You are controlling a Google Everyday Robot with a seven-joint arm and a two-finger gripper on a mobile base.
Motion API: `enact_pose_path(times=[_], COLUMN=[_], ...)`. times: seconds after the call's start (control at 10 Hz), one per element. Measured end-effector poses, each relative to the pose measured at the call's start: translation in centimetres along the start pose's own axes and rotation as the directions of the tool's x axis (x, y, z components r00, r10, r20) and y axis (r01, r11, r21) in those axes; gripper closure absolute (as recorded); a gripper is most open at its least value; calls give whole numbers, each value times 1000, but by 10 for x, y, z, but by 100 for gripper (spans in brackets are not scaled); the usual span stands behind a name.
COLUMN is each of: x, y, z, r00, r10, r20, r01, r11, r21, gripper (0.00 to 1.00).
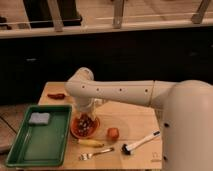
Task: Place grapes in red bowl
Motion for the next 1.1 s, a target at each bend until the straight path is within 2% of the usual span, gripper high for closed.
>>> enact_pose_path(times=[0.2, 1.1], x=[0, 0], y=[1, 0], z=[0, 0], r00=[1000, 1000], r10=[2, -2], r20=[0, 1], r01=[-2, 2], r11=[1000, 1000], r21=[1, 1], gripper=[20, 20])
